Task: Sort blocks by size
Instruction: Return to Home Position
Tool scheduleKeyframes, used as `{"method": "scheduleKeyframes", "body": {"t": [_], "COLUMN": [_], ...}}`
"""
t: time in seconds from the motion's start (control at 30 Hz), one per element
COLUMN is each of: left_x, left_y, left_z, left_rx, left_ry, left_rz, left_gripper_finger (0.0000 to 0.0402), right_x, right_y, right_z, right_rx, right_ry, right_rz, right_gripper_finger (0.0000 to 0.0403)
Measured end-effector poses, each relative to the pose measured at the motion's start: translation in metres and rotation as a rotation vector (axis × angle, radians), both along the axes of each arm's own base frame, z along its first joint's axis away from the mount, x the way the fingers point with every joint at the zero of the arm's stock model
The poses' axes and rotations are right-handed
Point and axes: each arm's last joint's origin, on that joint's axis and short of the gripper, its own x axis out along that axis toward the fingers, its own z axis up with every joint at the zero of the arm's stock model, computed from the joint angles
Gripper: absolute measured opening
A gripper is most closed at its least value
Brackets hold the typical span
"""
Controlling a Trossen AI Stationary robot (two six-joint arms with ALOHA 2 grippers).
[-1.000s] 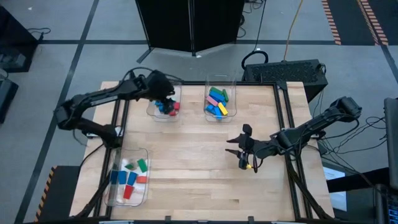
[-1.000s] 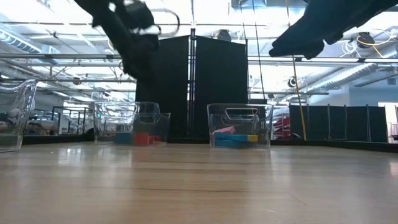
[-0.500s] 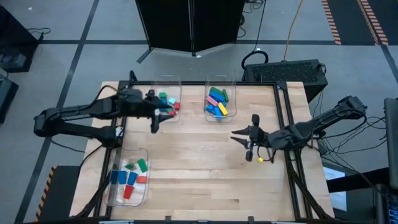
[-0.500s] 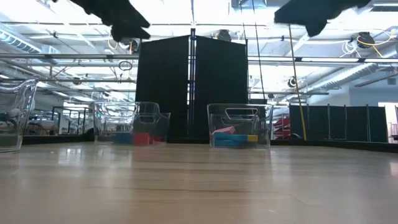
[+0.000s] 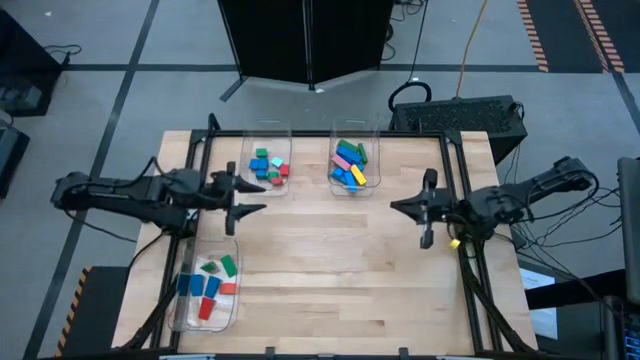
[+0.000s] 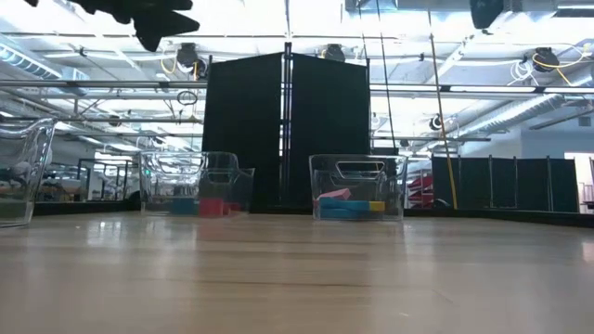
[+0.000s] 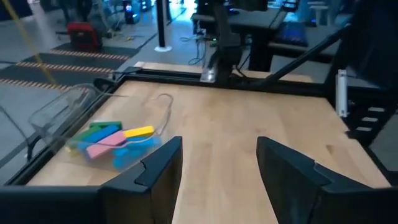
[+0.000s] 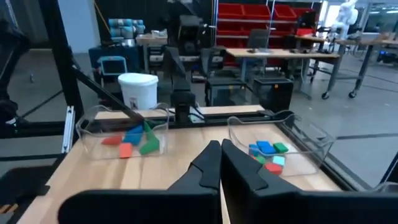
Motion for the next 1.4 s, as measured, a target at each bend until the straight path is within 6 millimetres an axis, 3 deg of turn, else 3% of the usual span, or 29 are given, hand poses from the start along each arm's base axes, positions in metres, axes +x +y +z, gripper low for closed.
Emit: {"method": "scheduleKeyframes", "body": {"t": [0.33,0.57,0.8,0.97,1.2,1.4], "left_x": [-0.009,-0.017,-0.032,-0.040,-0.047,-0.055], "left_y": [-0.012,-0.016,-0.013,-0.011,-0.009,-0.007], "left_z": [-0.019,-0.037,-0.056,-0.058,-0.059,-0.059], "left_rx": [0.025,0.030,-0.001,-0.008,0.004,0.026], "left_ry": [-0.005,-0.021,-0.084,-0.111,-0.099,-0.105], "left_rz": [0.016,0.008,0.037,0.038,0.047,0.046], "left_gripper_finger": [0.0176,0.0175,0.0175,0.0167,0.0084,0.0009], "right_x": [-0.022,-0.023,-0.015,-0.010,-0.009,-0.015], "right_y": [-0.017,-0.025,-0.034,-0.040,-0.051,-0.053], "right_z": [0.004,0.004,-0.032,-0.053,-0.080,-0.079], "right_rx": [-0.030,-0.050,-0.019,0.002,0.033,0.040], "right_ry": [0.006,0.003,0.032,-0.068,-0.081,-0.109], "right_rz": [-0.044,-0.022,-0.033,0.010,-0.007,0.008], "right_gripper_finger": [0.0001,0.0000,0.0000,0.0000,0.0000,0.0000]}}
